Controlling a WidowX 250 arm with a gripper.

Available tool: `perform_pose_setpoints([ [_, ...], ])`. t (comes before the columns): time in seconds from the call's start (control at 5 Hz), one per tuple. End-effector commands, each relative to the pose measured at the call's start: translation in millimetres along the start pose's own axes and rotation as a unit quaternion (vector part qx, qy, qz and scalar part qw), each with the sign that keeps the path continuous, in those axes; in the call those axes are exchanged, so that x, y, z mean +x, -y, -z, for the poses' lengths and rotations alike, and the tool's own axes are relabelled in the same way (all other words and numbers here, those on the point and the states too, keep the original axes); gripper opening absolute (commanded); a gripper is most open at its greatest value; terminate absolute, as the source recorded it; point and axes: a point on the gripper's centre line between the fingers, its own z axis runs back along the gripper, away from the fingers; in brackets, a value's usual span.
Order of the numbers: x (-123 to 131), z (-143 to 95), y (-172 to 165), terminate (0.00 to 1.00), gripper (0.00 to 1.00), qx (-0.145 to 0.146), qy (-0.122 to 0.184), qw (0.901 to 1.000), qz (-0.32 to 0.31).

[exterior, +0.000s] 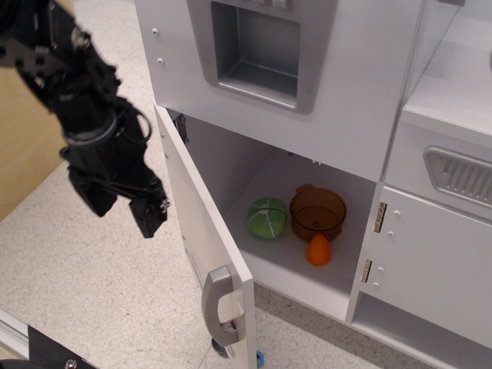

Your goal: Close low fridge

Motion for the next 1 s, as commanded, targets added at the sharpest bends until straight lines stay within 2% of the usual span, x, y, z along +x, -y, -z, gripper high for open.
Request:
perform_pose_setpoints([
  [0.0, 12.4, 31.5, 2.5, 0.0, 1.0, 0.001, 0.005, 0.9998, -0.017],
  [0.4, 21.5, 60.3, 36.6, 0.0, 1.0, 0.0, 0.002, 0.9993, -0.038],
  [0.8, 36.7, 72.6, 70.2, 0.0, 1.0, -0.011, 0.001, 0.9976, -0.068],
])
